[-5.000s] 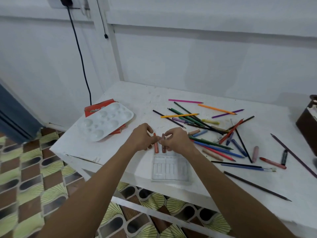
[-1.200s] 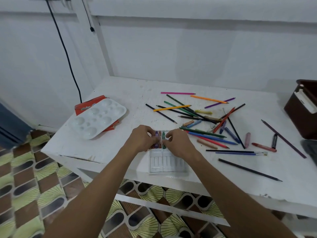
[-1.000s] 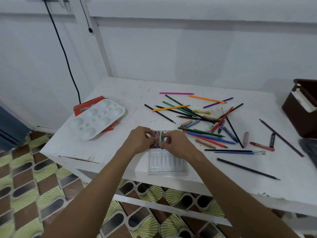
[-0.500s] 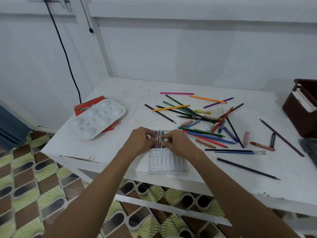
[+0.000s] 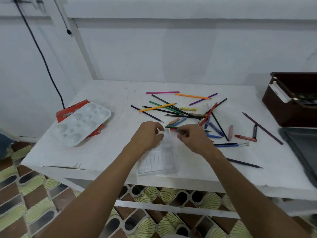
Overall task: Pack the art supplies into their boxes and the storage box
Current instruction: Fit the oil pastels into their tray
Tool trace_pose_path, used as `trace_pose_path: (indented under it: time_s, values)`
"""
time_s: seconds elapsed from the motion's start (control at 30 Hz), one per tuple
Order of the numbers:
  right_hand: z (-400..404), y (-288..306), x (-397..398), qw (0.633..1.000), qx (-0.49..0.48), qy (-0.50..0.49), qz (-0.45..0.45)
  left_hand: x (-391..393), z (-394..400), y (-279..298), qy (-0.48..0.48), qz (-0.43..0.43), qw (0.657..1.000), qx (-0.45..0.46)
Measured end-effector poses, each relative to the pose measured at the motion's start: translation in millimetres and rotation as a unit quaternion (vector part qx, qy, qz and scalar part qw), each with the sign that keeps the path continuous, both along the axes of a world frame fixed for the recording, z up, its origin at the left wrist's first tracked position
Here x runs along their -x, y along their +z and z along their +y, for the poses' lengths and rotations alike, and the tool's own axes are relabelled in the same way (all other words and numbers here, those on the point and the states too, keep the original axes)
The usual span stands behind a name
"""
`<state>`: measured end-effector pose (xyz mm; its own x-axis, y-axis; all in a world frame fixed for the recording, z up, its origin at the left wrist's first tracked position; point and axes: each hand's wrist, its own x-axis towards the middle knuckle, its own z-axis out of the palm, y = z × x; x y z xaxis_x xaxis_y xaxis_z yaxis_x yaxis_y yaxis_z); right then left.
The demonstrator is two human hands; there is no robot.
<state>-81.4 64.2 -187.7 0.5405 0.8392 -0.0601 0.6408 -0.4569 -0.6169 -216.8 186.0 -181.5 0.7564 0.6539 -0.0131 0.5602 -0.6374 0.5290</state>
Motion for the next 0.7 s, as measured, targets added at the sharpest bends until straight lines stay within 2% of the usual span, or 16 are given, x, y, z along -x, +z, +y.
trace_pose_path:
  time_s: [0.1, 0.23, 0.4, 0.5, 0.63, 0.7]
  values:
    - [-25.5, 4.4, -26.1, 0.999, 0.006, -0.040, -0.011, -25.9, -11.6, -3.8, -0.066, 0.023, 0.997, -0.018]
    - [-48.7, 2.9, -54.8, 0.995, 0.011, -0.088, -0.052, -51.6, -18.5, -7.9, -0.094, 0.047, 0.994, -0.036]
    - [-59.2, -7.6, -77.2, 0.989, 0.037, -0.135, -0.056, -68.6, -6.8, -5.3, -0.031, 0.033, 0.998, -0.047]
    - [-63.1, -7.5, -77.6, 0.991, 0.025, -0.116, -0.057, -81.0, 7.7, -2.6, -0.003, 0.053, 0.998, -0.041]
    - [-57.2, -3.7, -55.8, 0.999, 0.044, -0.011, -0.030, -93.2, 17.7, 1.1, -0.032, 0.143, 0.989, -0.034]
    - [-52.8, -6.1, -49.4, 0.998, 0.058, 0.002, -0.030, -96.0, 19.8, -1.5, -0.034, 0.165, 0.985, -0.022]
